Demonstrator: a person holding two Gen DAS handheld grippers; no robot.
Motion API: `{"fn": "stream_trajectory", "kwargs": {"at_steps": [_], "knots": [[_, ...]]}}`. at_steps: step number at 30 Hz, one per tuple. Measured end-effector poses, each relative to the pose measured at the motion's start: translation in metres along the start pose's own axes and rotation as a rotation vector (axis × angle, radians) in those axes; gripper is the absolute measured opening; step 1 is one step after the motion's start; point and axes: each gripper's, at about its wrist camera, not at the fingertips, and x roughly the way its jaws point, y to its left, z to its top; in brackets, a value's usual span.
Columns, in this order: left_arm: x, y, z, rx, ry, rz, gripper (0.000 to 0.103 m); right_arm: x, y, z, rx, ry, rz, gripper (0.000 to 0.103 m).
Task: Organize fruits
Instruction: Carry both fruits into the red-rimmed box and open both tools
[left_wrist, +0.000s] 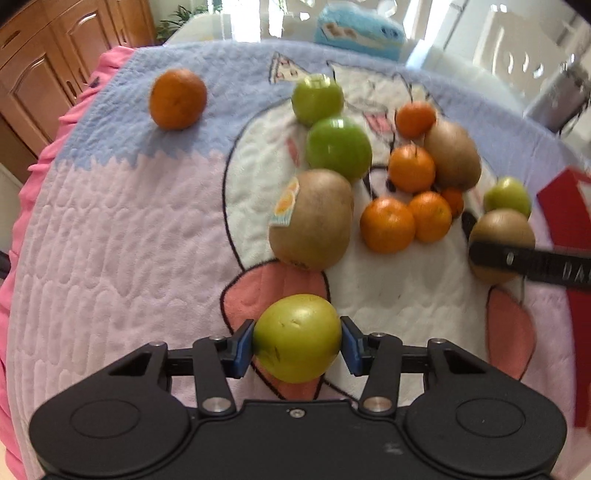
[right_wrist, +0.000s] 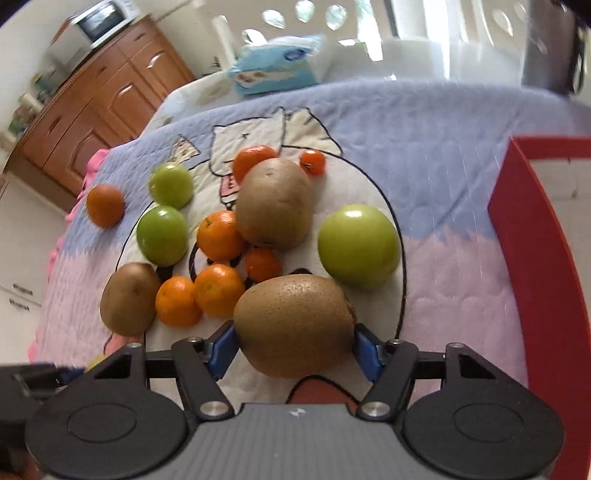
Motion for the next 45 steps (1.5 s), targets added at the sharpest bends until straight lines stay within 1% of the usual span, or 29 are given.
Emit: {"fn": "stream_trajectory", "kwargs": {"at_steps": [2, 4, 7, 10, 13, 14, 16, 18, 19, 22, 23, 25, 29, 31, 33, 35, 36, 37, 39, 40, 41, 42, 45], "knots": [[-0.013, 0.002, 0.005, -0.031, -0.038, -0.022, 0.057, -0.008, 0.0, -0.003, -0.013, -0.026, 0.007, 0.067], [-0.025, 0.002, 0.017, -0.042, -0.072, -0.035, 0.057, -0.021, -0.002, -0.003, -0.011, -0.062, 0.033, 0.067], [-0.047, -0.011, 0.044, 0.006, -0.141, -0.037, 0.057, -0.054, -0.006, 0.002, 0.003, -0.141, 0.082, 0.067], [-0.065, -0.043, 0.08, 0.1, -0.211, -0.059, 0.057, -0.091, -0.018, 0.02, 0.031, -0.236, 0.098, 0.067], [-0.077, -0.088, 0.112, 0.185, -0.261, -0.112, 0.057, -0.122, -0.043, 0.032, 0.072, -0.312, 0.066, 0.067], [-0.078, -0.105, 0.122, 0.215, -0.27, -0.134, 0.057, -0.133, -0.053, 0.034, 0.078, -0.33, 0.044, 0.067], [-0.076, -0.142, 0.135, 0.283, -0.279, -0.179, 0.057, -0.147, -0.073, 0.036, 0.079, -0.344, -0.028, 0.067], [-0.07, -0.182, 0.143, 0.353, -0.27, -0.221, 0.057, -0.157, -0.097, 0.033, 0.089, -0.335, -0.106, 0.067], [-0.064, -0.202, 0.145, 0.385, -0.256, -0.246, 0.057, -0.16, -0.108, 0.03, 0.099, -0.328, -0.13, 0.067], [-0.045, -0.257, 0.142, 0.464, -0.195, -0.313, 0.057, -0.162, -0.142, 0.016, 0.132, -0.278, -0.208, 0.067], [-0.035, -0.275, 0.139, 0.484, -0.163, -0.335, 0.057, -0.162, -0.153, 0.009, 0.144, -0.259, -0.229, 0.067], [-0.017, -0.304, 0.129, 0.515, -0.102, -0.365, 0.057, -0.158, -0.172, -0.006, 0.183, -0.221, -0.249, 0.067], [0.022, -0.346, 0.111, 0.568, 0.02, -0.375, 0.057, -0.147, -0.193, -0.035, 0.222, -0.157, -0.28, 0.067], [0.033, -0.359, 0.099, 0.593, 0.062, -0.361, 0.057, -0.141, -0.199, -0.045, 0.229, -0.129, -0.297, 0.067], [0.044, -0.367, 0.093, 0.606, 0.095, -0.355, 0.057, -0.137, -0.205, -0.054, 0.249, -0.111, -0.292, 0.068], [0.052, -0.379, 0.09, 0.616, 0.127, -0.345, 0.059, -0.137, -0.21, -0.06, 0.263, -0.097, -0.286, 0.068], [0.055, -0.381, 0.089, 0.614, 0.14, -0.336, 0.066, -0.134, -0.21, -0.06, 0.266, -0.087, -0.287, 0.069], [0.058, -0.384, 0.09, 0.614, 0.151, -0.325, 0.08, -0.131, -0.211, -0.06, 0.275, -0.081, -0.289, 0.069], [0.057, -0.385, 0.09, 0.613, 0.145, -0.305, 0.082, -0.13, -0.213, -0.06, 0.299, -0.069, -0.297, 0.072], [0.056, -0.385, 0.091, 0.615, 0.137, -0.297, 0.082, -0.132, -0.214, -0.061, 0.311, -0.081, -0.298, 0.074], [0.053, -0.383, 0.093, 0.615, 0.131, -0.293, 0.082, -0.135, -0.215, -0.062, 0.323, -0.093, -0.298, 0.08], [0.05, -0.38, 0.094, 0.608, 0.125, -0.292, 0.082, -0.137, -0.217, -0.063, 0.337, -0.105, -0.301, 0.082], [0.041, -0.369, 0.098, 0.58, 0.11, -0.302, 0.082, -0.144, -0.22, -0.064, 0.359, -0.124, -0.296, 0.082]]}}
